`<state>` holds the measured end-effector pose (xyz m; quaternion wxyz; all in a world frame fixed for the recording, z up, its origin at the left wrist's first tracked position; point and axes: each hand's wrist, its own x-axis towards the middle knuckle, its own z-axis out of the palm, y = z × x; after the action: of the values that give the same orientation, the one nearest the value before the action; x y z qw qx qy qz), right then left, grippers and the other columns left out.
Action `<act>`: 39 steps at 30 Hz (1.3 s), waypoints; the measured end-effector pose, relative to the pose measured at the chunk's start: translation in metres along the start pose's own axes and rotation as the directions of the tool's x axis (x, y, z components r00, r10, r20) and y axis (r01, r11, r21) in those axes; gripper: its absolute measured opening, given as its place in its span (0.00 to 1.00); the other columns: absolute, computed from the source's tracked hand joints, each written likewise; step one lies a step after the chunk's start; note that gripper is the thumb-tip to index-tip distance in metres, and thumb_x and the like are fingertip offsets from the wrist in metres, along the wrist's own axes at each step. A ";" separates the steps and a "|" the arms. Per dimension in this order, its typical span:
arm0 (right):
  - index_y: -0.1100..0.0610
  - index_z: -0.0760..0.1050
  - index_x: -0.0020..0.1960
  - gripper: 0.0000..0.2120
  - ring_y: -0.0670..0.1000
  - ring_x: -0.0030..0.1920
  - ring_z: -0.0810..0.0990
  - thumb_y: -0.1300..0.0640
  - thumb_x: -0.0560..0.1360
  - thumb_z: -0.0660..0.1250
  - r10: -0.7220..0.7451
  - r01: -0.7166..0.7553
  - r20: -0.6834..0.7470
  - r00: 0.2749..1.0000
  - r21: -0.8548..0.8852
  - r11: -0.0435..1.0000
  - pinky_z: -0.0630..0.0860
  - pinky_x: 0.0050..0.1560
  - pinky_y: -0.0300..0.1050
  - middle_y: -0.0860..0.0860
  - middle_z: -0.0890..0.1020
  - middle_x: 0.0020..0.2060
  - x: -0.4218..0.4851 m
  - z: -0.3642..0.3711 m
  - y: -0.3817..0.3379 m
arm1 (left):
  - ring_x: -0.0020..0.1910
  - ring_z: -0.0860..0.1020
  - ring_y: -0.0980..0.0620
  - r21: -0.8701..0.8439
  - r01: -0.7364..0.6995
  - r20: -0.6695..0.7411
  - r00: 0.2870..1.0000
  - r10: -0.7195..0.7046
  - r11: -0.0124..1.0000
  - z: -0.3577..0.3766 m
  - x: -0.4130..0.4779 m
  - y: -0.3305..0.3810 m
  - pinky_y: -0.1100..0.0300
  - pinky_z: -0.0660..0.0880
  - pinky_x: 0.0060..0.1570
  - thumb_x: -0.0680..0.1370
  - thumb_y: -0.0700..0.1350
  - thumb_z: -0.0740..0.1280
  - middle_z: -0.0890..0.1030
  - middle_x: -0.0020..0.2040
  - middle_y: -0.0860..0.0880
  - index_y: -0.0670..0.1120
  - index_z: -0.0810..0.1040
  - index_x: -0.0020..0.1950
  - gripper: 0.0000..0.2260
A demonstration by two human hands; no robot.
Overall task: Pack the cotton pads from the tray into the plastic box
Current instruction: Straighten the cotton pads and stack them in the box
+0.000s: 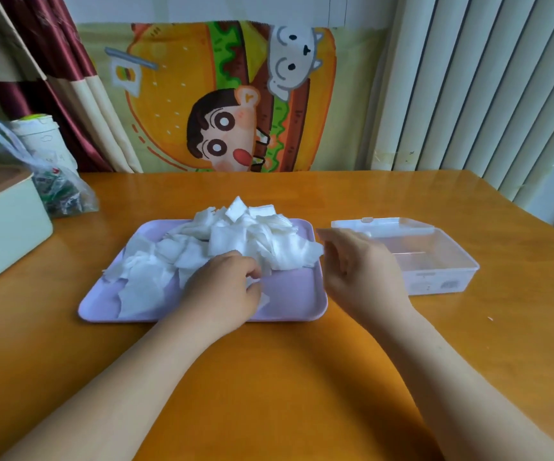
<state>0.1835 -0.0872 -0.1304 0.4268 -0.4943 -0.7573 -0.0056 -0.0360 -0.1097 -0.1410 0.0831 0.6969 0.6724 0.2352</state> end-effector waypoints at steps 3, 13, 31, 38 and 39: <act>0.52 0.84 0.63 0.15 0.54 0.55 0.85 0.59 0.80 0.64 -0.004 -0.025 0.286 0.958 0.095 0.995 0.82 0.49 0.53 0.48 0.88 0.53 -0.020 0.019 -0.017 | 0.48 0.78 0.53 0.039 0.043 0.030 0.999 -0.044 0.998 -0.005 -0.009 -0.018 0.55 0.78 0.49 0.78 0.56 0.71 0.79 0.48 0.56 0.52 0.82 0.49 0.08; 0.52 0.83 0.66 0.15 0.47 0.65 0.80 0.60 0.80 0.67 0.109 -0.150 0.255 0.961 0.149 0.977 0.79 0.63 0.48 0.46 0.84 0.62 -0.026 0.032 -0.001 | 0.44 0.77 0.57 -0.339 0.158 0.206 0.974 -0.091 0.927 0.008 0.005 -0.023 0.59 0.78 0.42 0.76 0.46 0.75 0.75 0.50 0.56 0.57 0.79 0.61 0.15; 0.53 0.60 0.35 0.17 0.57 0.47 0.68 0.55 0.77 0.65 0.512 -0.385 0.461 0.725 -0.345 0.856 0.62 0.35 0.46 0.56 0.72 0.41 0.066 0.070 0.017 | 0.39 0.79 0.63 -0.771 0.048 -0.095 0.977 -0.190 0.635 0.006 -0.006 -0.021 0.72 0.72 0.39 0.78 0.43 0.74 0.85 0.44 0.57 0.53 0.82 0.50 0.06; 0.55 0.62 0.35 0.15 0.56 0.33 0.69 0.62 0.75 0.65 0.508 -0.411 0.388 0.769 -0.308 0.858 0.58 0.27 0.43 0.50 0.67 0.30 0.063 0.063 0.004 | 0.49 0.80 0.63 -0.779 0.010 -0.127 0.976 -0.174 0.627 0.004 -0.007 -0.019 0.73 0.74 0.46 0.79 0.36 0.71 0.83 0.50 0.55 0.56 0.81 0.55 0.14; 0.55 0.65 0.37 0.11 0.56 0.36 0.71 0.62 0.75 0.65 0.506 -0.421 0.357 0.785 -0.292 0.859 0.59 0.28 0.43 0.50 0.69 0.31 0.062 0.059 0.000 | 0.49 0.80 0.63 -0.777 0.009 -0.132 0.975 -0.177 0.629 0.004 -0.008 -0.019 0.73 0.74 0.46 0.79 0.36 0.71 0.83 0.51 0.55 0.56 0.81 0.55 0.14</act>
<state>0.1370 -0.0158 -0.1274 0.1900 -0.6946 -0.6812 0.1318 -0.0514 -0.1150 -0.1544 0.3185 0.5319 0.5470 0.5625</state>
